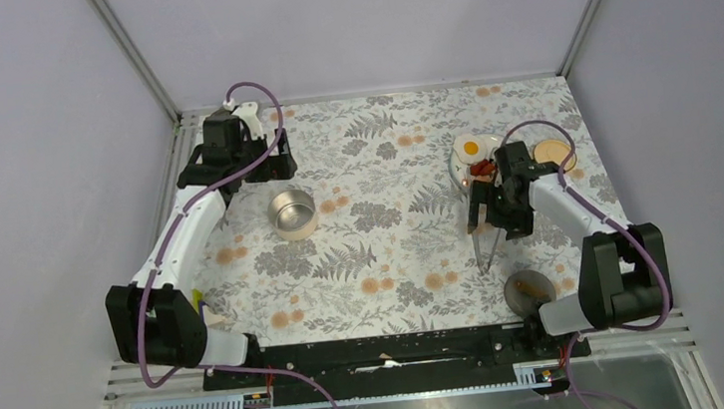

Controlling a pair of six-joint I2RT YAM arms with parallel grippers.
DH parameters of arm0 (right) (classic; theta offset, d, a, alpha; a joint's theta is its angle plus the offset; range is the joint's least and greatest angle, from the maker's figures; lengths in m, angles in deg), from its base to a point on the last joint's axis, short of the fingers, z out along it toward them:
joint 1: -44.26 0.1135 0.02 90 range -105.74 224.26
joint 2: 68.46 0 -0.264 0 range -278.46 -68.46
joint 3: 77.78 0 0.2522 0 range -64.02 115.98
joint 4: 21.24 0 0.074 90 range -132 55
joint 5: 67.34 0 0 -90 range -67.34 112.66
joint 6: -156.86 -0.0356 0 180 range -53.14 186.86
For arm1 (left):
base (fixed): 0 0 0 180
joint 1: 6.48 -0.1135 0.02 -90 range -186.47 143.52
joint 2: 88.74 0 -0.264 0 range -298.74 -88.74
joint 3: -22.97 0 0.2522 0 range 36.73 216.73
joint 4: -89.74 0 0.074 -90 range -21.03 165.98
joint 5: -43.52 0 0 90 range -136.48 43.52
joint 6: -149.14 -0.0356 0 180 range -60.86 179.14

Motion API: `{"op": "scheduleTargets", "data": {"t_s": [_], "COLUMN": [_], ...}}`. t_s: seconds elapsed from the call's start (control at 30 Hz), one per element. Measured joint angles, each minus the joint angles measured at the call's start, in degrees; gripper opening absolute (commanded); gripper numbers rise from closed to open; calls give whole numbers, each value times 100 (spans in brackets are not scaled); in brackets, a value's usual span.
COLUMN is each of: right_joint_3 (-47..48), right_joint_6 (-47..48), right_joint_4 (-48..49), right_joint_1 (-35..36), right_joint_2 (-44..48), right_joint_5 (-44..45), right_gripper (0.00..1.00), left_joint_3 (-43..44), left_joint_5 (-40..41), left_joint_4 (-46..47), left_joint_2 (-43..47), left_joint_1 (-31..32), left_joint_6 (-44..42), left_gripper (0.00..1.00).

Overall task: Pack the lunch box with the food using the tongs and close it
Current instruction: Pick up the clamp at the center of the board.

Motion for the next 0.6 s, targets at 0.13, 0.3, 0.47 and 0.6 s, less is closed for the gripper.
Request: {"op": "scheduleTargets", "data": {"t_s": [0.13, 0.3, 0.47, 0.6], "right_joint_3": [-46, -52, -52, -52], "right_joint_6": [-101, -197, -293, -391], "right_joint_4": [-2, 33, 140, 245], "right_joint_1": [142, 302, 374, 411], "right_joint_2": [-144, -461, -702, -776], "right_joint_5": [0, 46, 319, 592], "right_gripper": [99, 99, 99, 99], "left_joint_3": [0, 0, 9, 24], "left_joint_5": [-2, -7, -9, -9], "left_joint_4": [28, 26, 28, 39], "left_joint_2": [-66, -177, -188, -192], "left_joint_1": [0, 0, 0, 0], "left_joint_6": [28, 50, 98, 111], "left_gripper": [99, 99, 99, 99]}}
